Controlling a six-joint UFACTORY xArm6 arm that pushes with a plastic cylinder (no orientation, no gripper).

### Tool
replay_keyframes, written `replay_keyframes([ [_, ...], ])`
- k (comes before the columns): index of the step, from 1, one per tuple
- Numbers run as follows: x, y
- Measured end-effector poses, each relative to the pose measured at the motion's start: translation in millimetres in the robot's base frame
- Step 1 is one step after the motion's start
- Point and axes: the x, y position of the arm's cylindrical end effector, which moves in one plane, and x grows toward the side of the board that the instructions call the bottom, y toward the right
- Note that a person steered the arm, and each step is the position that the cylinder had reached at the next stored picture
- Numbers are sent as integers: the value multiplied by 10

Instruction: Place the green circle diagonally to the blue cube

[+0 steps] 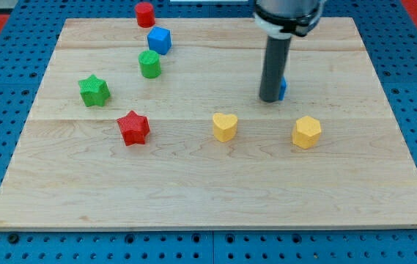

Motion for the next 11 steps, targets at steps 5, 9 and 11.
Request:
replay_keyframes([
  [5, -744, -2549],
  [9, -819, -1658],
  [11, -449, -1778],
])
